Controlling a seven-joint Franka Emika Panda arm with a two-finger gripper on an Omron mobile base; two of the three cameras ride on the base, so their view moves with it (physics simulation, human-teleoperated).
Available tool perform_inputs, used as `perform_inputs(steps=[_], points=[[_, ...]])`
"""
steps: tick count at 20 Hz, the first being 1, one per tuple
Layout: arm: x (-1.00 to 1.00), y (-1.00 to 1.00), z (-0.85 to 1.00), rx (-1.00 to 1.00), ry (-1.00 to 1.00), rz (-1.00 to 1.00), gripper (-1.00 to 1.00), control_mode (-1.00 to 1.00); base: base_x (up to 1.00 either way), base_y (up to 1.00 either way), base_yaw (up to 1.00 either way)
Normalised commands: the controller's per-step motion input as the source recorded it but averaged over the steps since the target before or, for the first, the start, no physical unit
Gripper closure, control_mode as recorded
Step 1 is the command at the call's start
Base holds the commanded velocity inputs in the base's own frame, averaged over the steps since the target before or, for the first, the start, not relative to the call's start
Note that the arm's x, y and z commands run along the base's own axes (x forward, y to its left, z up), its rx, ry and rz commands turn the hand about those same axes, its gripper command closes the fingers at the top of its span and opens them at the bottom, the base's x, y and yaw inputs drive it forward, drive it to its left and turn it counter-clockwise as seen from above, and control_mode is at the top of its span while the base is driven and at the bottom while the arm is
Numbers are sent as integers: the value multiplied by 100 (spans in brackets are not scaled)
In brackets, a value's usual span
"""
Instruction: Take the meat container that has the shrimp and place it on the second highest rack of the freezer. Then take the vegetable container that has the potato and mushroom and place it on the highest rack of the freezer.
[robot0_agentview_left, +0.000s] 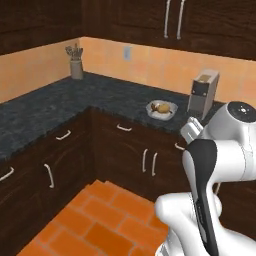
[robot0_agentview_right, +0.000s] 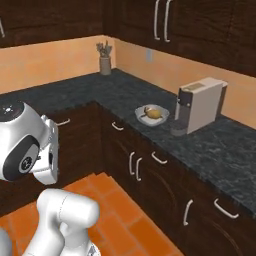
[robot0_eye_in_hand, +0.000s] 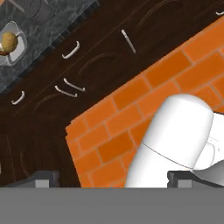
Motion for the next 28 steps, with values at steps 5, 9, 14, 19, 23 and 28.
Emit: perform_inputs(steps=[5, 9, 14, 19, 23, 28], points=[[0, 0, 0, 0, 0, 0, -100, 100, 100, 61, -62], [0, 0, 0, 0, 0, 0, -100, 100, 100, 69, -62], [0, 0, 0, 0, 0, 0, -100, 100, 93, 65, -61], [0, 0, 0, 0, 0, 0, -100, 100, 29, 55, -48], [0, 0, 0, 0, 0, 0, -100, 100, 38, 31, -45], [0, 0, 0, 0, 0, 0, -100, 100, 77, 19, -18]])
